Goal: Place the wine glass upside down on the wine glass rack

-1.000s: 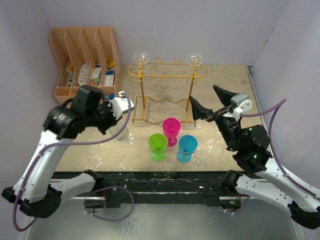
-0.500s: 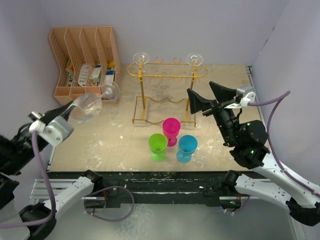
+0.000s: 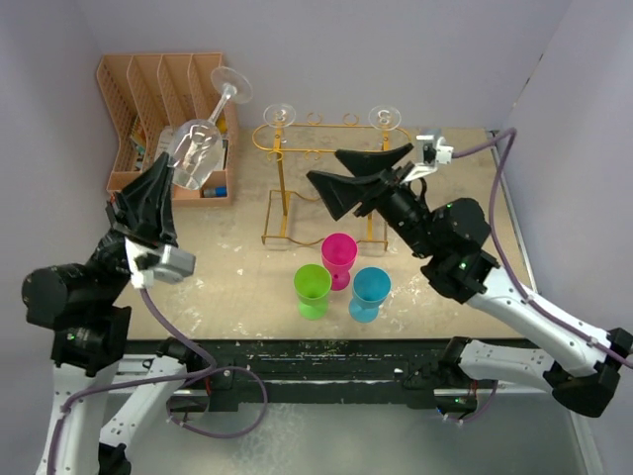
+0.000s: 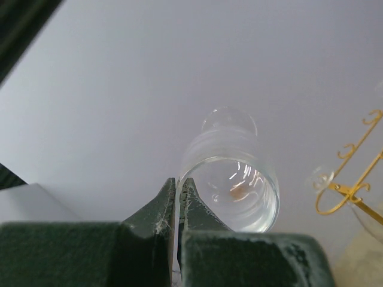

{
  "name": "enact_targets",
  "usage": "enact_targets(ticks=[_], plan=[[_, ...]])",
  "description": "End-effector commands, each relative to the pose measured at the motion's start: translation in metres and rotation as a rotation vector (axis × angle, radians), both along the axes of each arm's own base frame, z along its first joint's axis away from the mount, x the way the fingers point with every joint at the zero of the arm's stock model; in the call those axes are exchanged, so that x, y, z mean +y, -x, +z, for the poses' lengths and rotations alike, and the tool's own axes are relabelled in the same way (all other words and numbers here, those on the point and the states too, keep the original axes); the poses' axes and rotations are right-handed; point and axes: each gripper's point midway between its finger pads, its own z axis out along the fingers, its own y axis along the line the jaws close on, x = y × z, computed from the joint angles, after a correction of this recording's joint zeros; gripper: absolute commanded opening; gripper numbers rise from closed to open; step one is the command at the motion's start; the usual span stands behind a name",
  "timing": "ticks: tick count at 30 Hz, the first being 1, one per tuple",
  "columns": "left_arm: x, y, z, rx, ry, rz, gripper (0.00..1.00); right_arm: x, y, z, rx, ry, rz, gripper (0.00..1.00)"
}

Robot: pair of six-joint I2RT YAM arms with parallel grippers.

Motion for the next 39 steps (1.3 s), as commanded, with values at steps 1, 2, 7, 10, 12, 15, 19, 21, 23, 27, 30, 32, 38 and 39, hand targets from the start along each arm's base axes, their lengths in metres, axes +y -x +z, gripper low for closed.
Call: enact_targets(ticks=[1,2,7,10,12,15,19,21,23,27,30,32,38,39], plan=[[-0.005,0.082,0.051,-0.612,-0.038,-0.047,0.00,0.018,0.036,0.050,-0.049,-0.206,0.264,0.95],[-0.007,0.090,0.047,-0.678,-0.052,-0.050,0.00,0.023,0.039,0.057,-0.060,-0.222,0.297,0.90],[-0.025,0.106,0.011,-0.919,-0.175,-0.064,0.00,0.040,0.050,0.079,-0.101,-0.366,0.460,0.71],[-0.029,0.102,0.004,-0.954,-0.194,-0.063,0.00,0.048,0.048,0.090,-0.117,-0.398,0.492,0.59],[-0.030,0.097,0.002,-0.959,-0.191,-0.064,0.00,0.054,0.048,0.097,-0.122,-0.402,0.521,0.54],[-0.033,0.091,0.000,-0.946,-0.190,-0.080,0.00,0.052,0.046,0.102,-0.130,-0.465,0.530,0.50],[-0.037,0.083,-0.007,-0.920,-0.183,-0.109,0.00,0.051,0.037,0.106,-0.123,-0.499,0.491,0.49],[-0.037,0.078,-0.010,-0.909,-0.179,-0.111,0.00,0.052,0.035,0.107,-0.122,-0.509,0.495,0.52],[-0.038,0.073,-0.012,-0.898,-0.177,-0.112,0.00,0.055,0.035,0.107,-0.118,-0.516,0.509,0.52],[-0.040,0.067,-0.014,-0.894,-0.169,-0.122,0.00,0.060,0.034,0.108,-0.120,-0.526,0.509,0.54],[-0.041,0.066,-0.014,-0.898,-0.163,-0.133,0.00,0.064,0.031,0.109,-0.119,-0.518,0.486,0.55],[-0.041,0.065,-0.014,-0.900,-0.161,-0.137,0.00,0.065,0.030,0.109,-0.121,-0.521,0.477,0.55],[-0.042,0.062,-0.016,-0.892,-0.158,-0.138,0.00,0.078,0.028,0.109,-0.124,-0.511,0.486,0.55],[-0.042,0.061,-0.017,-0.891,-0.159,-0.135,0.00,0.082,0.028,0.108,-0.121,-0.513,0.493,0.54]])
